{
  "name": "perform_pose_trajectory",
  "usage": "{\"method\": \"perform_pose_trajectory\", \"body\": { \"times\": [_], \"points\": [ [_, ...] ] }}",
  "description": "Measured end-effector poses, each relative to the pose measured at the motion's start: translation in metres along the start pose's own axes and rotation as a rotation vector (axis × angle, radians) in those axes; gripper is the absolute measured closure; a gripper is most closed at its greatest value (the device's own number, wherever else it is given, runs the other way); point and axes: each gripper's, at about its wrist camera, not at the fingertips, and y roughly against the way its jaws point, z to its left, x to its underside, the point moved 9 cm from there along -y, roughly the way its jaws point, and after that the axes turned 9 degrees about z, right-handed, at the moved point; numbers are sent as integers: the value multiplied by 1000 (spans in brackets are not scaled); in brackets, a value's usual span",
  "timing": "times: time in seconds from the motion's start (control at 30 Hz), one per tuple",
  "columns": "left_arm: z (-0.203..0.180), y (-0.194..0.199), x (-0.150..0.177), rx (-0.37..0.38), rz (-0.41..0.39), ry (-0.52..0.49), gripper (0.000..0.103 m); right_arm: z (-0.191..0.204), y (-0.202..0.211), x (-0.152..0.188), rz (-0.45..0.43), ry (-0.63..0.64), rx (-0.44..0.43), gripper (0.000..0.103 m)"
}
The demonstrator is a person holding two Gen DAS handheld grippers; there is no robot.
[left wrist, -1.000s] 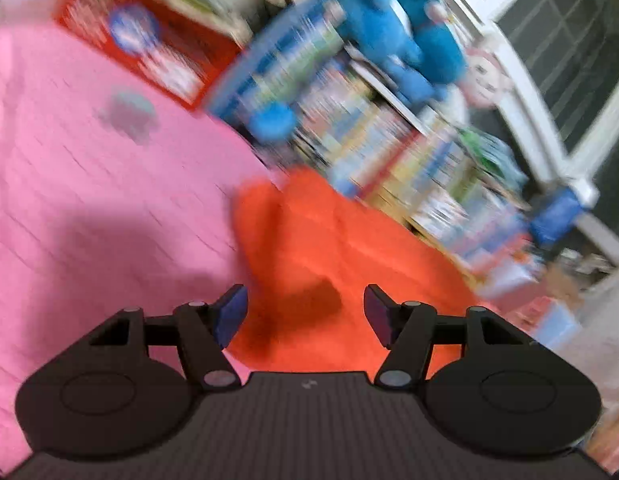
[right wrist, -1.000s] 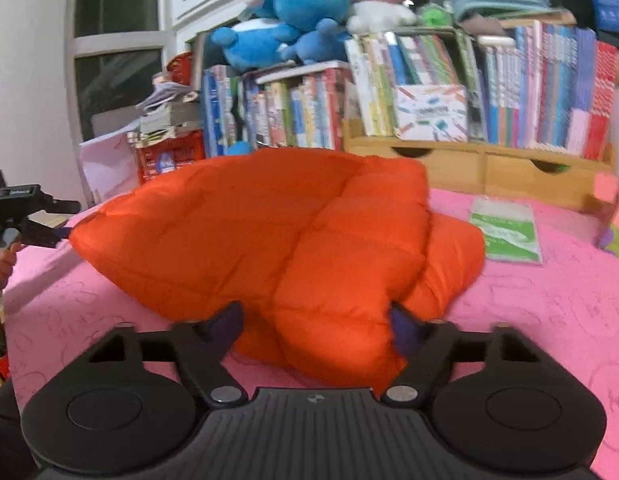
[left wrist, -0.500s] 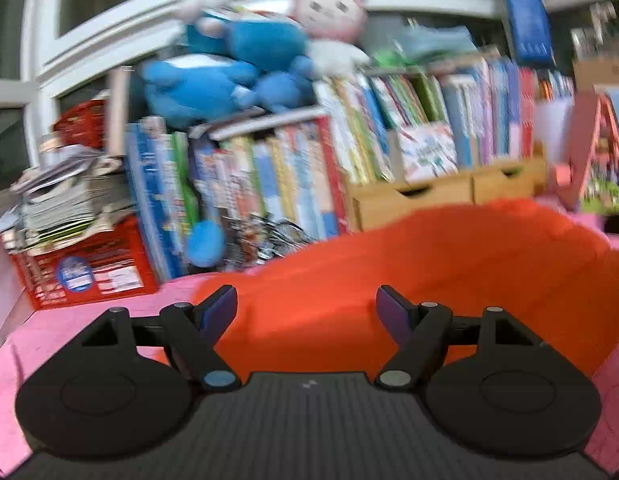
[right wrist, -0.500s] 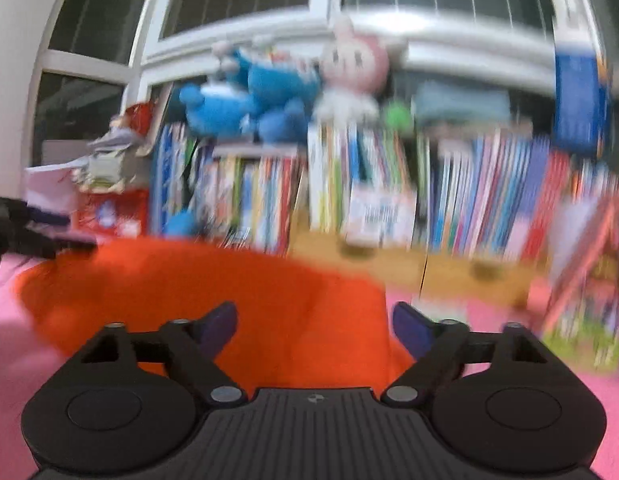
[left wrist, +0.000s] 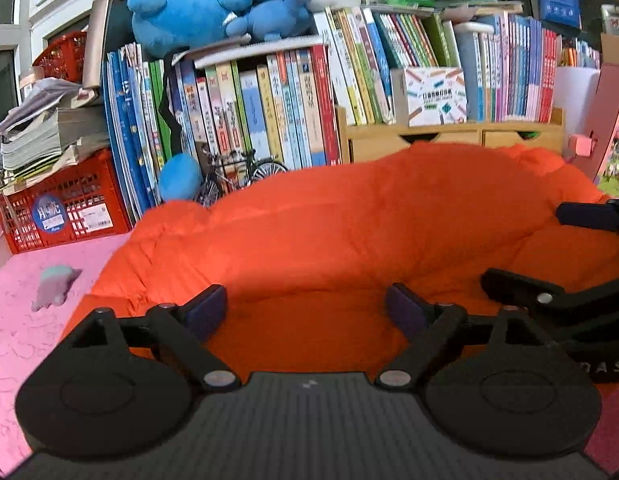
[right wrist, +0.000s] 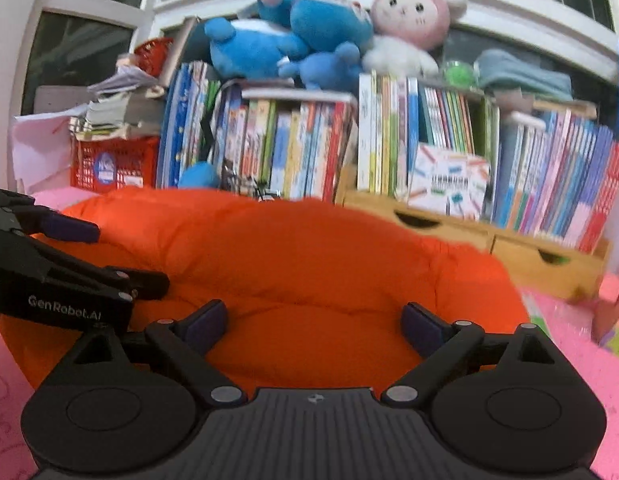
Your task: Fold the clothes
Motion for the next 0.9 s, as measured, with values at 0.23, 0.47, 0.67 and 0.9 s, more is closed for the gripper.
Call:
{"method": "perform_pose_trajectory", "body": {
  "times": [0.23,0.47,0.67,0.9],
  "points": [
    [-1,-5,8,-21,-8,-2,11,5,-7,5,48,44,42,5],
    [1,-7,9,-13,14,11,10,7,-13,7,81,67,72,0],
    [9,-10,11,-59,30,-6,10,12,-19,11,117,143,129,0],
    [30,-9,19,-95,42,-64,10,6,-15,21,119,244,153,0]
  ]
}}
